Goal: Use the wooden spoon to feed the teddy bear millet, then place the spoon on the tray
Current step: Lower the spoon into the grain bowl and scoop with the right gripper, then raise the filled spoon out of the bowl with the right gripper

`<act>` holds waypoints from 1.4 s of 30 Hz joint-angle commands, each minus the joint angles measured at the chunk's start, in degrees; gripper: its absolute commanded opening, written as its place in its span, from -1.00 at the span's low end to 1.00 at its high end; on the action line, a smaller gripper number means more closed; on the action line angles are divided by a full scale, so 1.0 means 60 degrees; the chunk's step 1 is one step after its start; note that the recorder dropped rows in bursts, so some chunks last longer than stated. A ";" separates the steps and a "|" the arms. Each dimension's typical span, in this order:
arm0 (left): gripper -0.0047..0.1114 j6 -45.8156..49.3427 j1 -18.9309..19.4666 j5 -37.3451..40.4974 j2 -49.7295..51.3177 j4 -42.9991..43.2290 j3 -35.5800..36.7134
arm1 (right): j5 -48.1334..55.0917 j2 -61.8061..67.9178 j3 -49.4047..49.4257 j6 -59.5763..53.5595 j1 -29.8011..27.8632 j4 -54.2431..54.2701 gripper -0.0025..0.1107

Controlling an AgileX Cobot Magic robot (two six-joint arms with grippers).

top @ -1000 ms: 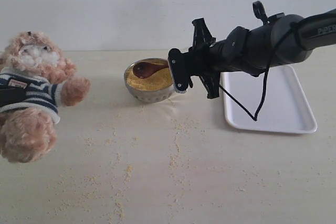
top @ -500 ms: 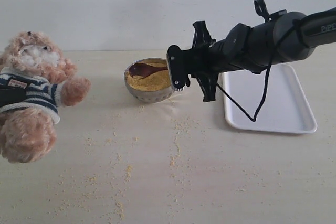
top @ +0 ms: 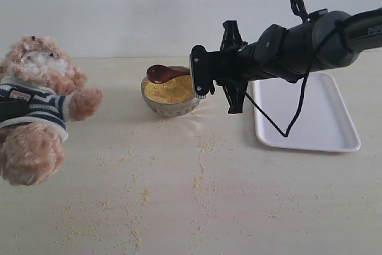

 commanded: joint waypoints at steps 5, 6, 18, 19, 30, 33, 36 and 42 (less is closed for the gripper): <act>-0.83 0.0038 -0.0036 0.0216 0.0002 -0.0126 0.0041 | -0.0487 0.0312 -0.0031 -0.1203 -0.0013 0.0008 -0.96; -0.83 0.0038 -0.0036 0.0216 0.0002 -0.0126 0.0041 | -0.0586 0.0346 -0.0031 -0.1203 -0.0013 0.0082 -0.96; -0.83 0.0038 -0.0036 0.0179 0.0002 -0.0141 0.0041 | 0.0377 0.0237 -0.0031 -0.0949 -0.0013 0.0268 -0.96; -0.83 0.0038 -0.0036 0.0179 0.0002 -0.0141 0.0041 | 0.0586 0.0167 -0.0031 -0.0803 -0.0013 0.0268 -0.96; -0.83 0.0038 -0.0036 0.0179 0.0002 -0.0141 0.0041 | 0.1313 -0.0104 -0.0031 0.0055 -0.0013 0.0334 -0.96; -0.83 0.0038 -0.0036 0.0179 0.0002 -0.0141 0.0041 | 0.1483 -0.0104 -0.0031 0.0749 -0.0013 0.0334 -0.96; -0.83 0.0038 -0.0036 0.0179 0.0002 -0.0141 0.0041 | 0.1483 -0.0104 -0.0031 0.1222 -0.0013 0.0334 -0.96; -0.83 0.0038 -0.0036 0.0179 0.0002 -0.0141 0.0041 | 0.1713 -0.0104 -0.0031 0.2271 -0.0013 0.0272 -0.96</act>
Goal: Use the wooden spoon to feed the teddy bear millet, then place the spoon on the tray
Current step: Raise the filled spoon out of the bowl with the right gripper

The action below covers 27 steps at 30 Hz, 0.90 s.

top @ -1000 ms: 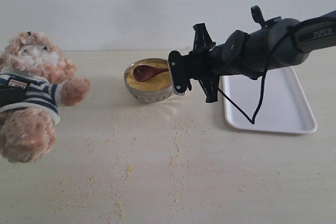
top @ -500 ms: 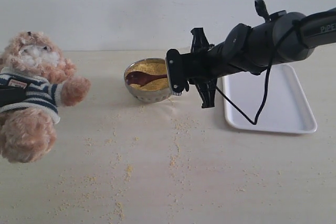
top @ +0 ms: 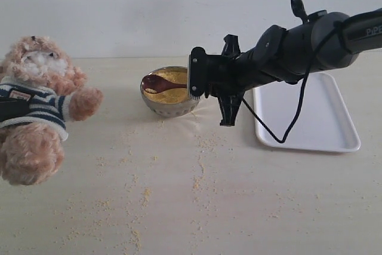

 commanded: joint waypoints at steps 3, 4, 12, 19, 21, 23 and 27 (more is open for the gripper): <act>-0.83 0.0038 -0.0036 0.0179 0.0002 -0.0141 0.0041 | 0.0629 -0.0152 -0.0031 0.1279 -0.0013 -0.0194 -0.96; -0.83 0.0038 -0.0036 0.0179 0.0002 -0.0141 0.0041 | 0.0751 -0.0152 -0.0031 0.1441 -0.0013 -0.0246 -0.96; -0.83 0.0038 -0.0036 0.0243 0.0002 -0.0202 0.0256 | 0.1926 -0.0261 -0.0031 0.4624 -0.0281 -0.2770 -0.96; -0.83 0.0038 -0.0056 0.0600 0.0002 -0.0426 0.0317 | 0.2551 -0.1047 -0.0031 0.5192 -0.0785 -0.2947 -0.96; -0.83 0.0038 -0.0266 0.0734 0.0002 -0.0426 0.0317 | 0.2802 -0.1229 -0.0031 0.5342 -0.0805 -0.2968 -0.96; -0.83 0.0066 -0.0717 0.0714 0.0008 -0.0407 0.0317 | 0.3292 -0.1350 -0.0031 0.5603 -0.0805 -0.2998 -0.96; -0.83 0.0438 -0.1516 0.0605 0.0008 -0.0342 0.0317 | 0.4734 -0.1411 -0.0230 0.6510 -0.0805 -0.3256 -0.96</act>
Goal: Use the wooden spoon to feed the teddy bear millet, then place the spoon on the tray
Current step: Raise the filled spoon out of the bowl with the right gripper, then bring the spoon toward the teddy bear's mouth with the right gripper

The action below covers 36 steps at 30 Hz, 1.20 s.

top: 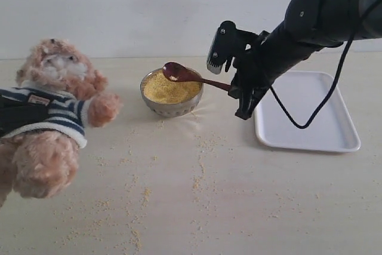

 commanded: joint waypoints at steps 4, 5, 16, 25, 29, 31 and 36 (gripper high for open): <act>-0.83 0.0350 -0.0882 0.0008 0.0048 -0.0079 0.0033 | 0.2703 -0.0116 -0.0975 0.2286 -0.0049 -0.0755 -0.96; -0.83 0.0350 -0.0882 0.0008 0.0071 -0.0079 0.0041 | 0.2995 -0.0116 -0.1233 0.2584 -0.0049 -0.0756 -0.96; -0.83 -0.0119 -0.0882 0.1094 0.1964 -0.0367 0.0041 | 0.5420 -0.0181 -0.3171 0.4813 -0.0017 -0.0720 -0.96; -0.83 -0.0119 -0.0882 0.2217 0.3068 -0.0575 0.0022 | 0.4941 -0.0443 -0.3165 0.4935 0.1267 -0.1248 -0.96; -0.83 -0.0119 -0.0882 0.2614 0.3126 -0.0593 0.0022 | 0.4455 -0.0443 -0.3165 0.5481 0.2338 -0.2748 -0.96; -0.83 -0.0119 -0.0882 0.2706 0.3126 -0.0593 0.0022 | 0.4384 -0.0443 -0.3165 0.5726 0.2787 -0.3243 -0.96; -0.83 -0.0119 -0.0882 0.2705 0.3126 -0.0653 0.0022 | 0.4384 -0.0443 -0.3165 0.6073 0.3740 -0.4153 -0.96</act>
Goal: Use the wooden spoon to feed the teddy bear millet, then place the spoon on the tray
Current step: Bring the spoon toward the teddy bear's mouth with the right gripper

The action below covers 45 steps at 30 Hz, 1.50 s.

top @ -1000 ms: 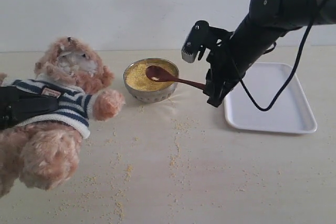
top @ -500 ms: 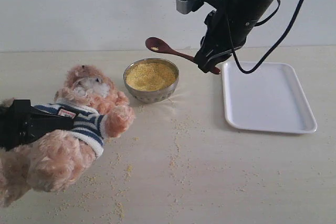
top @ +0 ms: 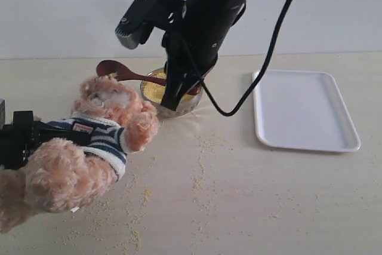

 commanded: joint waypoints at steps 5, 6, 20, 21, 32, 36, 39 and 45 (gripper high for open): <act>-0.83 -0.0043 0.0001 0.0252 0.0027 -0.0225 0.0000 | -0.0118 -0.0103 -0.0043 0.1290 0.1092 -0.2136 -0.96; -0.83 -0.0043 0.0001 0.0252 0.0027 -0.0225 0.0000 | -0.0118 -0.0103 -0.0043 0.1310 0.1092 -0.2093 -0.96; -0.83 0.0352 0.0001 -0.0392 0.0049 -0.0322 -0.0198 | 0.0366 -0.0687 -0.0043 0.1398 0.1066 -0.2584 -0.96; -0.83 0.0352 0.0001 -0.0300 0.0049 -0.0322 -0.0212 | 0.0414 -0.0687 -0.0043 0.1372 0.1066 -0.2584 -0.96; -0.83 0.0279 0.0001 0.0254 0.0049 -0.0242 -0.0394 | 0.0214 -0.0687 0.0191 0.1179 0.1451 -0.3512 -0.96; -0.83 0.0279 0.0001 0.0254 0.0049 -0.0242 -0.0394 | -0.0055 -0.0687 0.0625 0.1841 0.1985 -0.5074 -0.96; -0.83 0.0279 0.0001 0.0270 0.0049 -0.0241 -0.0394 | -0.0100 -0.0687 0.0984 0.2448 0.2313 -0.6333 -0.96; -0.83 0.0279 0.0001 0.0271 0.0049 -0.0223 -0.0394 | -0.0192 -0.0687 0.1136 0.3038 0.2419 -0.6672 -0.96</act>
